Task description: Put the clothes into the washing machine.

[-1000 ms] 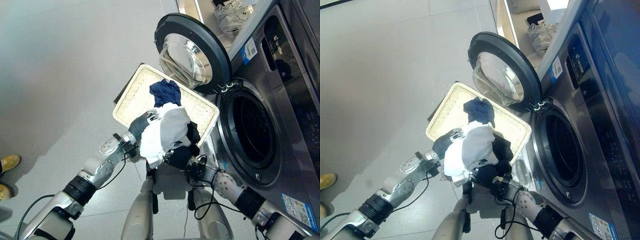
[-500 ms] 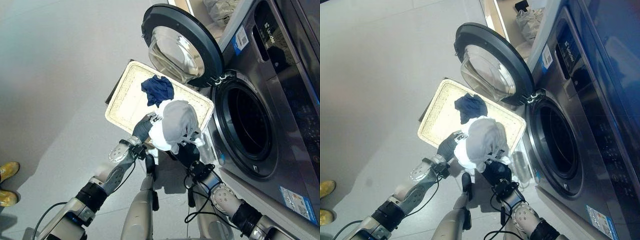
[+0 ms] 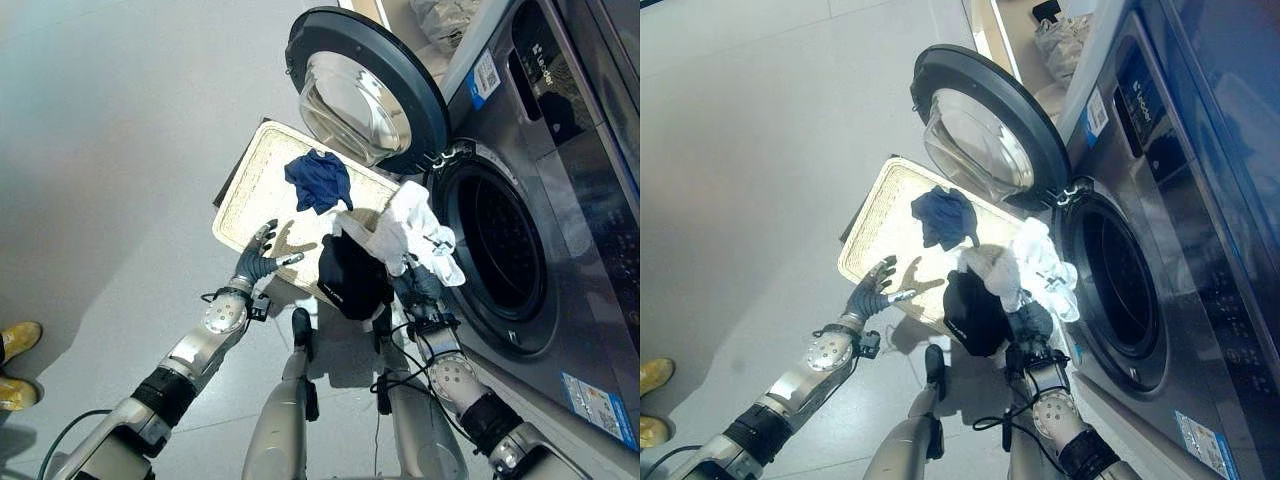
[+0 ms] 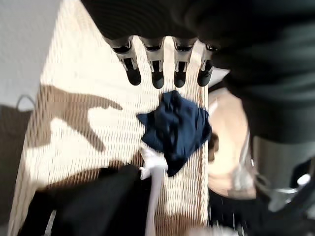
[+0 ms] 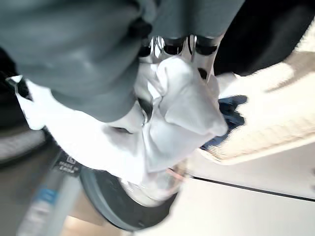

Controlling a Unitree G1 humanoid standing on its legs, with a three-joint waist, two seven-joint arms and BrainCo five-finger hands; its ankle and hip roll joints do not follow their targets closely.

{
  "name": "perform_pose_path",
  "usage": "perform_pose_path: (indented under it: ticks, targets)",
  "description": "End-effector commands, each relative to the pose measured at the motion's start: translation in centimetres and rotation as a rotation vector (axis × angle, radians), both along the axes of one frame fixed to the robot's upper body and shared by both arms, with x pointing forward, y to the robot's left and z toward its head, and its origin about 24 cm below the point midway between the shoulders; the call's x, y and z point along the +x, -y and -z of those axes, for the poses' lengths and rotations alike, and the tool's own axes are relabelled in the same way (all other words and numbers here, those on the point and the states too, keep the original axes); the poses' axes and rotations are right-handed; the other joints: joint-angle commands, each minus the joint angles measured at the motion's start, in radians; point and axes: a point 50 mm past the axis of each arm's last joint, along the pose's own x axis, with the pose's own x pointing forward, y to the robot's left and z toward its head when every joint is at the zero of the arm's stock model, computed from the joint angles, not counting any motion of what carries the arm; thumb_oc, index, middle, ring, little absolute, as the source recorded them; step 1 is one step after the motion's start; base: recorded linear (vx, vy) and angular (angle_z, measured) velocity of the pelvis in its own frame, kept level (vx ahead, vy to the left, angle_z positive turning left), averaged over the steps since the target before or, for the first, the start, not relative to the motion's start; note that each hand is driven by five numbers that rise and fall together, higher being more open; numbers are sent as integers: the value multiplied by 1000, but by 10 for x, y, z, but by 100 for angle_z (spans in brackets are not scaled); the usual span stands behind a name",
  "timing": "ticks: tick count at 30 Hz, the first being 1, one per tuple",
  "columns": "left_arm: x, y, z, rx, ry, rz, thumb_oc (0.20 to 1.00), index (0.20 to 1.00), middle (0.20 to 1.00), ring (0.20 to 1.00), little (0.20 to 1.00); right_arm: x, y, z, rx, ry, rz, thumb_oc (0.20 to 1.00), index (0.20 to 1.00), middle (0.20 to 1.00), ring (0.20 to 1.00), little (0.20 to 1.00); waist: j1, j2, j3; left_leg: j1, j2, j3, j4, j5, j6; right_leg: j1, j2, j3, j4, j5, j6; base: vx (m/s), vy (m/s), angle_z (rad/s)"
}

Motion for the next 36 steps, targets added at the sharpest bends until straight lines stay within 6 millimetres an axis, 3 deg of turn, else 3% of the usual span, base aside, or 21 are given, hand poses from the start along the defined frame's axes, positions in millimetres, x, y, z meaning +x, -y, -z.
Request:
perform_pose_path:
  ticks: [1,4,7,8,9,10,11,12,13,14,16,17,18,20,23,30,31,34,35,36]
  targets:
    - [0,-4,-9,-133,102,-107,1000,1000,1000,1000,1000,8,7,-22,144,138,95,200,200,200,200,200,-20,36,-15,-11,-120,39,13,-63,44,-54,-18,-46,115,-93,52,34,7,0]
    - [-1,-11,-6,-189,99,-155,1000,1000,1000,1000,1000,8,20,-17,219,119,171,200,200,200,200,200,-25,52,-15,-12,-122,47,13,-65,42,-61,-21,-43,119,-96,53,31,14,0]
    - [-5,-26,8,-302,79,-252,1000,1000,1000,1000,1000,12,62,-15,392,106,422,200,200,200,200,200,-37,90,-15,-21,-127,63,16,-68,39,-81,-30,-34,126,-101,55,77,22,-6]
    - [-6,-28,10,-315,76,-263,1000,1000,1000,1000,1000,13,69,-18,400,108,469,200,200,200,200,200,-37,95,-15,-25,-127,66,18,-70,38,-86,-31,-32,128,-102,56,66,-4,-22]
    - [-9,-33,18,-347,56,-287,1000,1000,1000,1000,1000,15,93,-29,423,125,595,200,200,200,200,200,-42,107,-15,-31,-129,69,22,-72,36,-93,-35,-31,132,-105,58,56,-4,-28]
    - [-9,-33,20,-351,53,-289,1000,1000,1000,1000,1000,15,98,-33,429,131,619,200,200,200,200,200,-42,109,-15,-33,-129,70,23,-73,36,-96,-36,-30,132,-104,58,77,-14,-17]
    - [-12,-37,27,-354,35,-305,1000,1000,1000,1000,1000,16,119,-45,448,161,716,200,200,200,200,200,-43,117,-15,-40,-130,73,29,-75,34,-102,-38,-30,136,-106,59,42,-11,-8]
    - [-12,-37,27,-354,35,-305,1000,1000,1000,1000,1000,16,119,-45,448,161,716,200,200,200,200,200,-43,117,-15,-40,-130,73,29,-75,34,-102,-38,-30,136,-106,59,53,-8,1]
    - [-12,-38,29,-358,29,-306,1000,1000,1000,1000,1000,18,134,-55,454,177,763,200,200,200,200,200,-42,123,-15,-44,-130,75,31,-77,33,-107,-39,-28,139,-108,59,110,-14,-1]
    - [-16,-42,39,-362,-8,-308,1000,1000,1000,1000,1000,14,175,-83,465,245,936,200,200,200,200,200,-44,137,-15,-47,-131,74,39,-86,30,-112,-42,-27,151,-123,62,110,-14,-1]
    - [-16,-42,39,-362,-8,-308,1000,1000,1000,1000,1000,14,175,-83,465,245,936,200,200,200,200,200,-44,137,-15,-47,-131,74,39,-86,30,-112,-42,-27,151,-123,62,45,-12,-7]
    - [-16,-42,39,-363,-12,-308,1000,1000,1000,1000,1000,13,186,-95,461,272,985,200,200,200,200,200,-42,142,-15,-60,-130,77,45,-82,29,-124,-41,-24,153,-116,61,98,-76,-7]
    - [-16,-47,41,-354,-39,-286,1000,1000,1000,1000,1000,-12,246,-156,426,411,1269,200,200,200,200,200,-37,153,-15,-96,-130,76,67,-86,25,-157,-35,-13,170,-122,59,116,-95,-9]
    - [-14,-48,37,-337,-42,-272,1000,1000,1000,1000,1000,-29,264,-186,400,474,1377,200,200,200,200,200,-34,149,-15,-120,-129,74,78,-86,24,-179,-28,-10,180,-123,58,106,-95,-12]
    - [-12,-53,31,-312,-43,-263,1000,1000,1000,1000,1000,-54,284,-215,368,531,1519,200,200,200,200,200,-36,133,-15,-145,-124,71,95,-88,23,-199,-21,-10,194,-125,58,29,-90,-4]
    - [-11,-53,30,-312,-43,-261,1000,1000,1000,1000,1000,-55,285,-217,366,528,1524,200,200,200,200,200,-34,134,-15,-148,-124,71,97,-89,23,-201,-21,-9,195,-125,58,10,-26,-1]
    - [-8,-59,21,-280,-34,-257,1000,1000,1000,1000,1000,-85,304,-236,361,564,1674,200,200,200,200,200,-37,112,-15,-161,-118,65,106,-98,19,-208,-12,-8,206,-137,61,54,-130,-6]
    - [-8,-59,21,-280,-34,-257,1000,1000,1000,1000,1000,-85,304,-236,361,564,1674,200,200,200,200,200,-37,112,-15,-161,-118,65,106,-98,19,-208,-12,-8,206,-137,61,23,-113,0]
    - [-4,-67,8,-237,-16,-252,1000,1000,1000,1000,1000,-126,332,-234,503,552,1818,1000,1000,1000,1000,1000,-45,84,-15,-221,-113,52,136,-87,13,-257,0,-7,230,-128,59,15,-207,6]
    - [-4,-67,8,-237,-16,-252,1000,1000,1000,1000,1000,-126,332,-234,503,552,1818,1000,1000,1000,1000,1000,-45,84,-15,-221,-113,52,136,-87,13,-257,0,-7,230,-128,59,15,-207,6]
